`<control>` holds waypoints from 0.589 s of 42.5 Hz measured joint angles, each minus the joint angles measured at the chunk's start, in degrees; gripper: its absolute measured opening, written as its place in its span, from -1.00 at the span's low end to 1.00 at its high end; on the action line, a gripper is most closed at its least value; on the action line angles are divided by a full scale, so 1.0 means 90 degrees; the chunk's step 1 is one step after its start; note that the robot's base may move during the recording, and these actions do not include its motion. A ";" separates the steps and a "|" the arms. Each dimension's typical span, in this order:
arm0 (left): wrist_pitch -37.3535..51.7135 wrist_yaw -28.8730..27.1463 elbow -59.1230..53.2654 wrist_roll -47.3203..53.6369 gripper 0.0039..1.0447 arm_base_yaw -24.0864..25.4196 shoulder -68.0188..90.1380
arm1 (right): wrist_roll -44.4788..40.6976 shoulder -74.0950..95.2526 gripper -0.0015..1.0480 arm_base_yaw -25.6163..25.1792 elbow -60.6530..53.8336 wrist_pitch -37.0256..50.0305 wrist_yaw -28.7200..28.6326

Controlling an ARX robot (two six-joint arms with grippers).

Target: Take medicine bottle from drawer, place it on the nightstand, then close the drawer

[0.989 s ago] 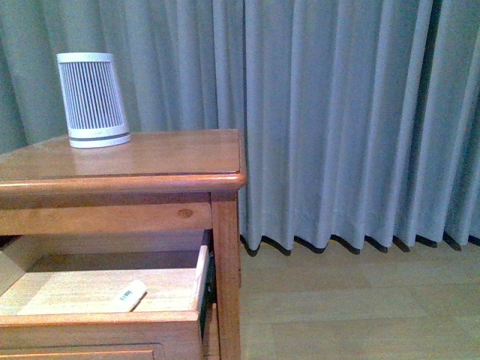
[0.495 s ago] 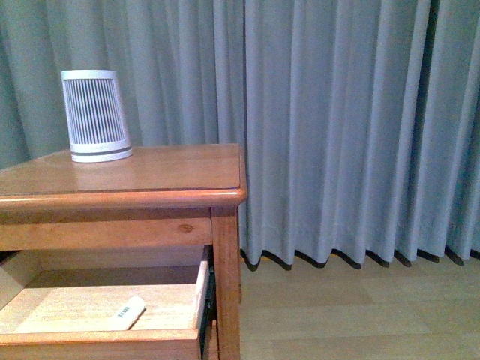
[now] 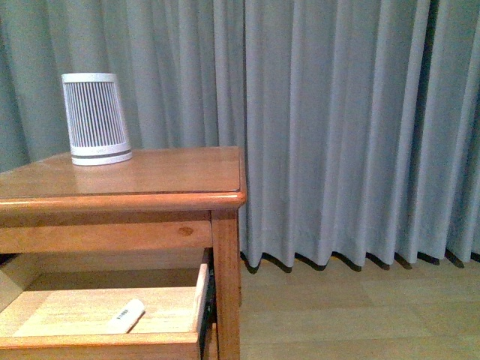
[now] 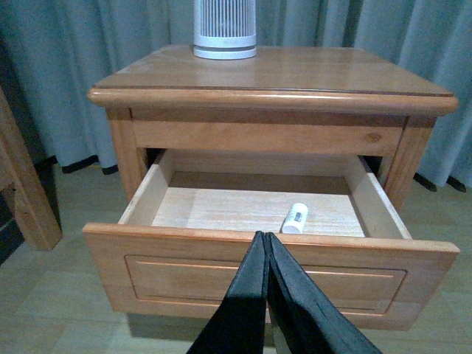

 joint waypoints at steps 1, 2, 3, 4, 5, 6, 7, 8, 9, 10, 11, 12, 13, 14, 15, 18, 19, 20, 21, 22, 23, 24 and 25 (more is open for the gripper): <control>-0.0051 -0.0005 -0.0012 0.0000 -0.94 0.0000 -0.0063 | 0.0000 0.0000 0.87 0.0000 0.0000 0.0000 -0.0002; -0.0100 -0.0005 -0.0019 0.0000 -0.94 -0.0005 -0.0124 | 0.0000 0.0000 0.87 0.0000 0.0000 0.0000 -0.0002; -0.0090 -0.0005 -0.0053 0.0000 -0.94 -0.0010 -0.0177 | 0.0000 0.0000 0.87 0.0000 0.0000 0.0000 -0.0002; -0.0005 -0.0005 -0.0136 0.0000 -0.94 -0.0012 -0.0240 | 0.0000 0.0000 0.87 0.0000 0.0000 0.0000 -0.0005; -0.0012 -0.0005 -0.0216 0.0000 -0.94 -0.0012 -0.0304 | -0.0002 0.0000 0.87 0.0000 0.0000 0.0000 -0.0002; -0.0075 0.0012 -0.0240 -0.0002 -0.94 -0.0012 -0.0342 | -0.0002 0.0000 0.87 0.0000 0.0000 0.0000 -0.0002; -0.0114 -0.0010 -0.0240 -0.0002 -0.94 -0.0017 -0.0389 | 0.0000 0.0000 0.87 0.0000 0.0000 0.0000 -0.0002; -0.0168 -0.0007 -0.0243 0.0000 -0.94 -0.0017 -0.0444 | 0.0000 0.0000 0.87 0.0000 0.0000 0.0000 -0.0002; -0.0223 -0.0010 -0.0243 0.0000 -0.94 -0.0017 -0.0525 | 0.0000 0.0000 0.87 0.0000 0.0000 0.0000 -0.0002; -0.0277 -0.0007 -0.0243 0.0000 -0.94 -0.0017 -0.0590 | 0.0000 0.0000 0.87 0.0000 0.0000 0.0000 -0.0002; -0.0330 -0.0007 -0.0243 0.0000 -0.94 -0.0017 -0.0648 | -0.0002 0.0000 0.87 0.0000 0.0000 0.0000 -0.0002; -0.0386 -0.0007 -0.0243 0.0000 -0.94 -0.0017 -0.0699 | 0.0000 0.0000 0.87 0.0000 0.0000 0.0000 -0.0002; -0.0425 -0.0007 -0.0243 0.0000 -0.94 -0.0017 -0.0729 | 0.0000 0.0000 0.87 0.0000 0.0000 0.0000 -0.0002; -0.0476 -0.0007 -0.0243 0.0000 -0.94 -0.0017 -0.0780 | -0.0002 0.0000 0.87 0.0000 0.0000 0.0000 -0.0002; -0.0525 -0.0007 -0.0243 0.0000 -0.94 -0.0017 -0.0831 | 0.0000 0.0000 0.87 0.0000 0.0000 0.0000 -0.0002; -0.0663 -0.0007 -0.0243 0.0000 -0.94 -0.0017 -0.0974 | 0.0000 0.0000 0.87 0.0000 0.0000 0.0000 -0.0002; -0.0709 -0.0007 -0.0240 0.0000 -0.94 -0.0017 -0.1013 | 0.0000 0.0000 0.87 0.0000 0.0000 0.0000 -0.0002; -0.0763 -0.0007 -0.0243 0.0000 -0.94 -0.0017 -0.1064 | 0.0000 0.0000 0.87 0.0000 0.0000 0.0000 -0.0002; -0.0920 -0.0010 -0.0240 0.0002 -0.94 -0.0017 -0.1202 | 0.0000 0.0000 0.87 0.0000 0.0000 0.0000 -0.0002; -0.1183 -0.0007 -0.0240 0.0002 -0.94 -0.0017 -0.1358 | -0.0002 0.0000 0.87 0.0000 0.0000 0.0000 -0.0002; -0.1447 0.0005 -0.0240 0.0000 -0.94 -0.0017 -0.1562 | 0.0000 0.0000 0.87 0.0000 0.0000 0.0000 -0.0005; -0.1644 -0.0007 -0.0240 -0.0002 -0.94 -0.0017 -0.1734 | 0.0000 0.0000 0.87 0.0000 0.0000 0.0000 -0.0002; -0.1792 -0.0007 -0.0240 0.0000 -0.94 -0.0017 -0.1950 | 0.0000 0.0000 0.87 0.0000 0.0000 0.0000 0.0000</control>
